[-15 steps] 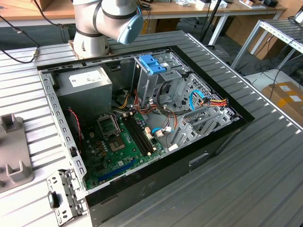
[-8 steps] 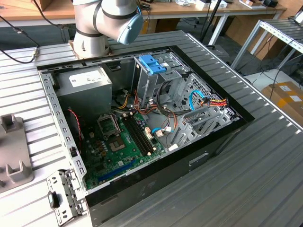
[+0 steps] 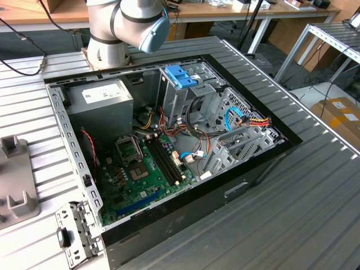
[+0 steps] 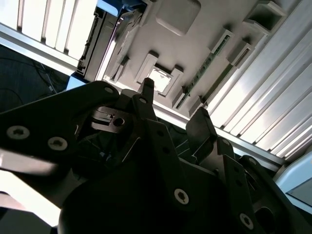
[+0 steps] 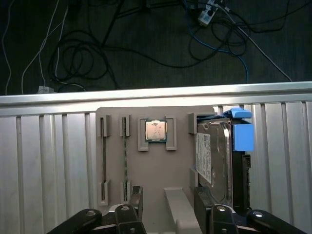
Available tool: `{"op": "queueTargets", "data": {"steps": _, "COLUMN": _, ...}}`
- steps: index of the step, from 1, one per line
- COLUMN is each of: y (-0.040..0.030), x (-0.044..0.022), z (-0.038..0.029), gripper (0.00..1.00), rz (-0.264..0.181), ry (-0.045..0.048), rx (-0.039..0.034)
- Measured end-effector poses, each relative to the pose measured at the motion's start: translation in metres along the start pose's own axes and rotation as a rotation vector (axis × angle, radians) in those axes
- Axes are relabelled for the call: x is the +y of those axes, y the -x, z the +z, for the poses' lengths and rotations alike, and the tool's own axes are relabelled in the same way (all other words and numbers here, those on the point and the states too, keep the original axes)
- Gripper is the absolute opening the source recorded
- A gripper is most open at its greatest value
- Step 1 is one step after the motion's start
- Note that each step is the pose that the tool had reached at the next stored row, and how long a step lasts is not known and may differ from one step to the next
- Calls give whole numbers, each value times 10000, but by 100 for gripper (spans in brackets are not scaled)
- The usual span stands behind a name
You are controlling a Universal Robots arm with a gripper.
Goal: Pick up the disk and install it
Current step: 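Pick up the disk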
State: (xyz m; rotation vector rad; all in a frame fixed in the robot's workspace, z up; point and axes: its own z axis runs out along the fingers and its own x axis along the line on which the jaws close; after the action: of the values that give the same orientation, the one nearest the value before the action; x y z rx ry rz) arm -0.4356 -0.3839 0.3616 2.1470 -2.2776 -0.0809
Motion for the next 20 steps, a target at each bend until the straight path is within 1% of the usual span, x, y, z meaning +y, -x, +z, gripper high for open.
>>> {"op": "queueTargets", "data": {"steps": 10, "y": 109, "x": 13, "z": 24, "gripper": 54, "rz": -1, "ry": 0, "rx": 0}}
{"op": "queueTargets", "data": {"steps": 14, "y": 135, "x": 22, "z": 35, "gripper": 54, "rz": -1, "ry": 0, "rx": 0}}
{"op": "queueTargets", "data": {"steps": 20, "y": 149, "x": 36, "z": 48, "gripper": 54, "rz": 0, "ry": 0, "rx": 1}}
